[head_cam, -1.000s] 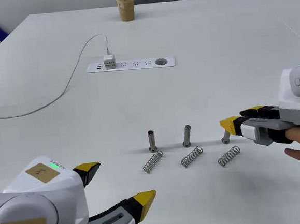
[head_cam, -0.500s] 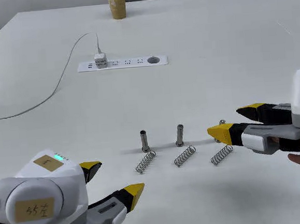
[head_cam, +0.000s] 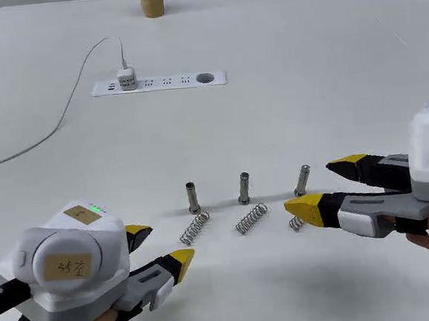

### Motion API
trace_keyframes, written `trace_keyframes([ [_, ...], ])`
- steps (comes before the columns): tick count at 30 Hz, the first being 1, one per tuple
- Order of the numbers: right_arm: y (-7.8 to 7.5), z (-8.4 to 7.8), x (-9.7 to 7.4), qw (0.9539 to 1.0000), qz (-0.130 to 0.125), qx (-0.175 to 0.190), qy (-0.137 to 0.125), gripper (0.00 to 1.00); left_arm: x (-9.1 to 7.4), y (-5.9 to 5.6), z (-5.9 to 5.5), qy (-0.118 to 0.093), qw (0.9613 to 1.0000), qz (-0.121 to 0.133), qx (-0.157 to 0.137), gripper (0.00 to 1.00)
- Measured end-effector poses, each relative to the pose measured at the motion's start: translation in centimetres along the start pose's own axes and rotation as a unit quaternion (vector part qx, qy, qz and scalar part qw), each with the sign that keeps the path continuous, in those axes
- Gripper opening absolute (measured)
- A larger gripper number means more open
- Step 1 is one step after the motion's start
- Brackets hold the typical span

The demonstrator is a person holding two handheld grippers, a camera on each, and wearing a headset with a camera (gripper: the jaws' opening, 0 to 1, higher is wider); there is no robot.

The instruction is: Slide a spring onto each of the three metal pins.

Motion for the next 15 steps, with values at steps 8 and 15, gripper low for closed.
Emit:
trace_keyframes([
  [8, 0.3, -0.7, 0.2, 0.9999, 0.01, 0.012, 0.007, 0.61, 1.6, 0.0, -0.2, 0.002, 0.9999, -0.01, -0.002, 0.34],
  [15, 0.3, -1.3, 0.2, 0.9997, 0.015, 0.013, 0.017, 0.66, 2.6, 0.1, -0.5, 0.01, 0.9997, -0.02, 0.011, 0.29],
])
Point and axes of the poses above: the centre of the closed fingertips' face, and the gripper's own axes: x roughly forward along the fingers, y roughly to its left, z roughly out of its top, the point moved 6 cm from there along -x, roughly backward along the fingers, and after that the axes turned 12 degrees about x, right-handed, at the moved point
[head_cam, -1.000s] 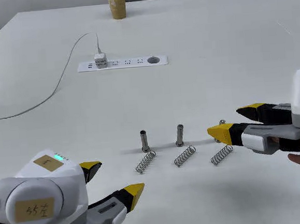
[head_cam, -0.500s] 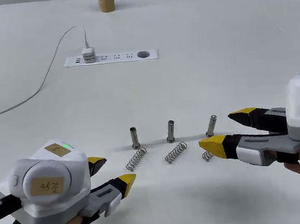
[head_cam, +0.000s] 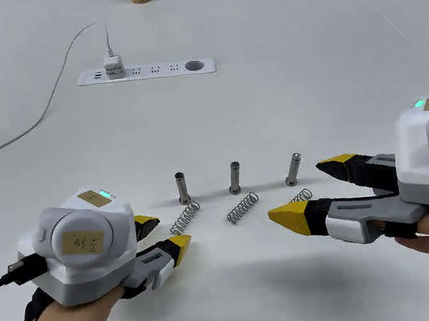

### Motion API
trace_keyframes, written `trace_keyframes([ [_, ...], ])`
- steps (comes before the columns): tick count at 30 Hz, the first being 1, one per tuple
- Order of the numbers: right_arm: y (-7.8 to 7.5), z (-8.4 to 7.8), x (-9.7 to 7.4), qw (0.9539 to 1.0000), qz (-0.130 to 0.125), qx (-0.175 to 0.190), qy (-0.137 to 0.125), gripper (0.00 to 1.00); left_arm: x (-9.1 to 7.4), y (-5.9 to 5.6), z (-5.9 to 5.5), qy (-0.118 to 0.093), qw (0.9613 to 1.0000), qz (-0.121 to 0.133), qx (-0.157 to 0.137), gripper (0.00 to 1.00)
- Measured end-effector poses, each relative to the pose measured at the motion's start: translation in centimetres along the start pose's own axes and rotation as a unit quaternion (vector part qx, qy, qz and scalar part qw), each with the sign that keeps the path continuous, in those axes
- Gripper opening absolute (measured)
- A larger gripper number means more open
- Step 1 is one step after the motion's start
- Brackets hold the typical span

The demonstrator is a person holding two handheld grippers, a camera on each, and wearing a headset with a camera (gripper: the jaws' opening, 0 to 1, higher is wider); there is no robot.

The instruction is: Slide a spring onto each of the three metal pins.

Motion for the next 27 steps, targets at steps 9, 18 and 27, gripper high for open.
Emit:
trace_keyframes([
  [9, -0.1, -0.9, -0.1, 0.9999, -0.001, 0.001, 0.011, 0.68, 0.6, 0.2, -0.2, 0.007, 0.9999, -0.005, 0.009, 0.25],
  [18, -0.1, -1.2, -0.3, 0.9998, -0.009, 0.01, 0.011, 0.68, 0.9, 0.2, 0.0, 0.003, 0.9999, -0.005, 0.012, 0.14],
  [27, -0.4, -1.1, -0.4, 0.9986, -0.018, 0.05, 0.002, 0.66, 0.6, 0.2, -0.2, -0.005, 0.9996, -0.005, -0.028, 0.1],
])
Point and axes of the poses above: the centre of the closed fingertips' face, and the gripper's own axes: x roughly forward along the fingers, y roughly to its left, z roughly out of its top, the point moved 6 cm from there along -x, roughly backward along the fingers, and after that the axes turned 12 degrees about x, right-handed, at the moved point
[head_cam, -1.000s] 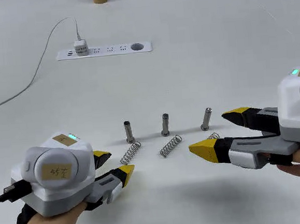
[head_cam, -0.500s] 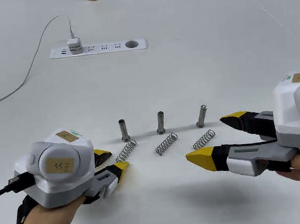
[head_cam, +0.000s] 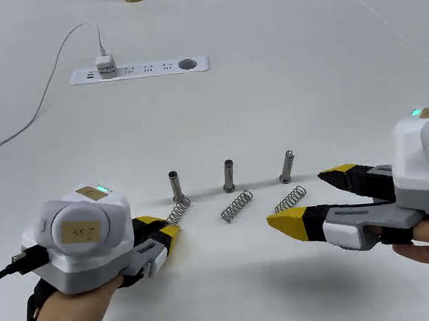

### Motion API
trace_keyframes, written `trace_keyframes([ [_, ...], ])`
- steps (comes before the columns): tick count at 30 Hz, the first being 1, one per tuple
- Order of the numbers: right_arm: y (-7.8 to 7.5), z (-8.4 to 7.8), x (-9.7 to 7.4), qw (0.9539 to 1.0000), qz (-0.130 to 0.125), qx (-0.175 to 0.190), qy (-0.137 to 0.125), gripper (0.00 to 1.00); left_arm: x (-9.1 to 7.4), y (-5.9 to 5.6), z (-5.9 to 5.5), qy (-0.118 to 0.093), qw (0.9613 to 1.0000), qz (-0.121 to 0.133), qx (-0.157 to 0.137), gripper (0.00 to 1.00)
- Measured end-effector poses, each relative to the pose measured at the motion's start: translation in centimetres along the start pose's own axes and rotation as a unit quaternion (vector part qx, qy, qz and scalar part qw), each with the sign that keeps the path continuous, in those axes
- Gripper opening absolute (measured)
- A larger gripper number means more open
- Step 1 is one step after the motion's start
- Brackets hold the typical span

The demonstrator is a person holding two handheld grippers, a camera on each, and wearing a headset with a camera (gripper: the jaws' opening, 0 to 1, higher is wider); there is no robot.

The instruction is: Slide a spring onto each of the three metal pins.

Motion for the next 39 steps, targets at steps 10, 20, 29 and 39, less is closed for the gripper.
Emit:
trace_keyframes([
  [10, 1.1, 0.3, 0.1, 0.9995, 0.018, 0.023, -0.009, 0.62, -2.0, -1.1, 0.5, -0.018, 0.9993, -0.014, 0.03, 0.1],
  [20, 3.5, 1.5, 0.7, 0.9975, 0.057, 0.034, -0.023, 0.54, -4.6, -2.4, 2.5, -0.057, 0.997, -0.009, 0.051, 0.1],
  [29, 5.6, 1.9, 1.3, 0.9935, 0.1, 0.049, -0.02, 0.45, -6.0, -3.7, 4.1, -0.088, 0.9894, -0.008, 0.115, 0.1],
  [39, 6.7, 2.1, 1.7, 0.9877, 0.141, 0.066, -0.009, 0.37, -7.1, -4.5, 5.0, -0.117, 0.9813, -0.014, 0.152, 0.1],
])
Point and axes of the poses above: the centre of the closed fingertips' face, and the gripper's own axes: x roughly forward along the fingers, y roughly to its left, z roughly out of its top, the point moved 6 cm from there along -x, roughly backward along the fingers, and after that the axes turned 12 degrees about x, right-handed, at the moved point
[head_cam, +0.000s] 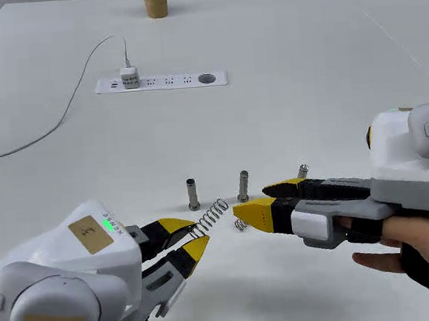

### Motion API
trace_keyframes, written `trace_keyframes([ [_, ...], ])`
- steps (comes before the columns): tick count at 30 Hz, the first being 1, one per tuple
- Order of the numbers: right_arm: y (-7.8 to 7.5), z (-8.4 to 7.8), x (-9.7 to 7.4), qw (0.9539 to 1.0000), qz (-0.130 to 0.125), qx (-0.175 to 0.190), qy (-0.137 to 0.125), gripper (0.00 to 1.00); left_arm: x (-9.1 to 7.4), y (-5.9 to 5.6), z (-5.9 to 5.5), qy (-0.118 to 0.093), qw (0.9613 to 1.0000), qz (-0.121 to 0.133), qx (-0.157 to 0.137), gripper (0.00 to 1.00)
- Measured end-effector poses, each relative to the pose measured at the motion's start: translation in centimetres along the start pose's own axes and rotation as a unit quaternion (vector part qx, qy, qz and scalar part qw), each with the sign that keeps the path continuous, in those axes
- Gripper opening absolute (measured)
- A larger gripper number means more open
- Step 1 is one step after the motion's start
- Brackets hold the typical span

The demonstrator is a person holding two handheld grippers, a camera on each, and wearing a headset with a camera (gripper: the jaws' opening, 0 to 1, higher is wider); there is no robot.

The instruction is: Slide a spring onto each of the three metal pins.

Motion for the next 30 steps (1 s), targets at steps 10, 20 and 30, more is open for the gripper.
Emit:
trace_keyframes([
  [10, 0.7, 0.4, 0.4, 0.9978, 0.046, 0.049, 0.0, 0.32, -0.5, -0.2, 1.1, -0.044, 0.9986, 0.002, 0.027, 0.1],
  [20, 1.5, 0.1, 0.7, 0.9914, 0.092, 0.092, 0.002, 0.25, -0.9, -0.4, 1.8, -0.085, 0.9957, -0.002, 0.034, 0.1],
  [30, 2.3, 0.9, 0.2, 0.9823, 0.13, 0.134, -0.013, 0.14, -1.2, -0.3, 2.9, -0.11, 0.9938, -0.002, 0.012, 0.1],
])
Point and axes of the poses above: the centre of the closed fingertips' face, and the gripper's own axes: x roughly forward along the fingers, y roughly to its left, z roughly out of its top, the point moved 6 cm from there along -x, roughly backward along the fingers, and after that the axes turned 12 degrees about x, right-handed, at the moved point
